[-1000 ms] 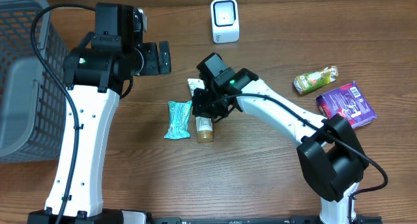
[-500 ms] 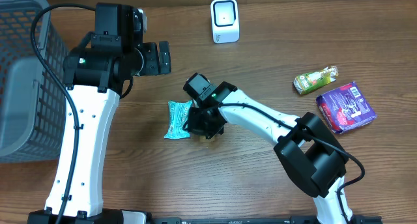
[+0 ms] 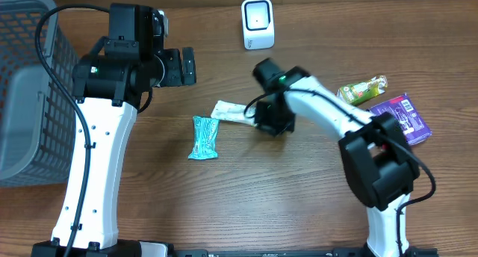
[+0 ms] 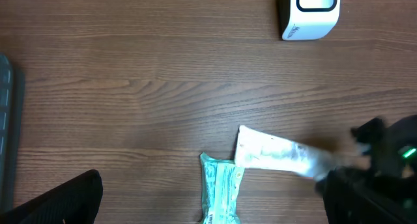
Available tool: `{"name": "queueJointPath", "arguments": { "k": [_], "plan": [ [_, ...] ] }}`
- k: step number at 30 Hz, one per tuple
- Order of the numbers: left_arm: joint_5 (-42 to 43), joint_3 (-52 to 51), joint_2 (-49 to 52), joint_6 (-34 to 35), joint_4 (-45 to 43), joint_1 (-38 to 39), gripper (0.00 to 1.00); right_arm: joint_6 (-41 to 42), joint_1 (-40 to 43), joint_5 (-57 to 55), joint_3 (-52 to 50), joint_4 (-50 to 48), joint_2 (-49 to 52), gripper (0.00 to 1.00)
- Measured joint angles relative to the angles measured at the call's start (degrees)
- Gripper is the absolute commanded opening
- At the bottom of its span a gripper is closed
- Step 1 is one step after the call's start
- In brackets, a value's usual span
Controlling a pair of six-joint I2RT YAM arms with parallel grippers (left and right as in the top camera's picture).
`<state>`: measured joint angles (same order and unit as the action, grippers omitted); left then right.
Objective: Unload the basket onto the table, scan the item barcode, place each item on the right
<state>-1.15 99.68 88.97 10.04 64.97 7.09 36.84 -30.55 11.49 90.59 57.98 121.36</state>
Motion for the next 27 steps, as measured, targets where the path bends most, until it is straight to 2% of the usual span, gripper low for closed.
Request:
{"name": "queueJointPath", "arguments": {
  "k": [5, 12, 14, 16, 19, 21, 25, 27],
  "plan": [
    [0.0, 0.0, 0.0, 0.0, 0.0, 0.0, 1.00, -4.7, 6.3, -3.7, 0.2, -5.9, 0.0, 0.44],
    [0.0, 0.0, 0.0, 0.0, 0.0, 0.0, 1.00, -6.6, 11.2, -4.7, 0.3, -14.7, 0.0, 0.56],
    [0.0, 0.0, 0.0, 0.0, 0.0, 0.0, 0.99, -6.7, 11.8, -2.0, 0.3, -15.0, 0.0, 0.66],
    [0.0, 0.0, 0.0, 0.0, 0.0, 0.0, 1.00, -6.4, 12.1, 1.7, 0.3, -14.8, 0.0, 0.81],
    [0.0, 0.0, 0.0, 0.0, 0.0, 0.0, 1.00, -5.9, 11.9, 8.2, 0.3, -14.8, 0.0, 0.92],
    [0.0, 0.0, 0.0, 0.0, 0.0, 0.0, 1.00, -4.6, 11.3, 11.1, 0.3, -14.6, 0.0, 0.96],
    [0.0, 0.0, 0.0, 0.0, 0.0, 0.0, 0.99, -0.3, 9.3, 12.9, 0.3, -15.8, 0.0, 0.96],
    [0.0, 0.0, 0.0, 0.0, 0.0, 0.0, 1.00, 2.9, 8.0, 12.6, -0.1, -16.7, 0.0, 0.93]
  ]
}}
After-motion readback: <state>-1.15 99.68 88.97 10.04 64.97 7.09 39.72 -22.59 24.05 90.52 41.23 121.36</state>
